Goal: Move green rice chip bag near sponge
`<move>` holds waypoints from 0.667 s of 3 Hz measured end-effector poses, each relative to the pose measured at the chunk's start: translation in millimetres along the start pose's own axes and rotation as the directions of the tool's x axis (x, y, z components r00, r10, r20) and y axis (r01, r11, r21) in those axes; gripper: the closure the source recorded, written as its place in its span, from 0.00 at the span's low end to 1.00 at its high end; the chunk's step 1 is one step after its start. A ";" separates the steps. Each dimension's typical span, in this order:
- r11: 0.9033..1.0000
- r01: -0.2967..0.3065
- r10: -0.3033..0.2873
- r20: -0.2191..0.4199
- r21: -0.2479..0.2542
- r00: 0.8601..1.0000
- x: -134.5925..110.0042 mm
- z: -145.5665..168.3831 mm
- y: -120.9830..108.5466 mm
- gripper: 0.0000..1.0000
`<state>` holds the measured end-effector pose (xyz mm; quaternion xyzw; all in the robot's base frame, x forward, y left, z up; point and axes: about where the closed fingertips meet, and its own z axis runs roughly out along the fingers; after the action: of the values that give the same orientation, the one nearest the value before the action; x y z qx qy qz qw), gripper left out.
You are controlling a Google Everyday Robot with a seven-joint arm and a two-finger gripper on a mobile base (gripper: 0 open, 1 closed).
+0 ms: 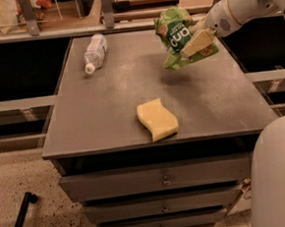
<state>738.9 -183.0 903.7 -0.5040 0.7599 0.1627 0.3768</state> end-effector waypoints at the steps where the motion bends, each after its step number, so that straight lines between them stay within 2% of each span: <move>1: 0.995 0.070 -0.073 -0.031 -0.077 0.997 5.1 -17.5 28.2 1.00; 2: 0.982 0.113 -0.120 -0.039 -0.152 0.992 15.8 -30.8 52.2 1.00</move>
Offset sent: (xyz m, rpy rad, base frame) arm -0.1075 -0.0217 0.0045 -0.0860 0.0779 0.2888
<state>676.7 -189.6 905.6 -0.5782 0.7236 0.1847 0.3285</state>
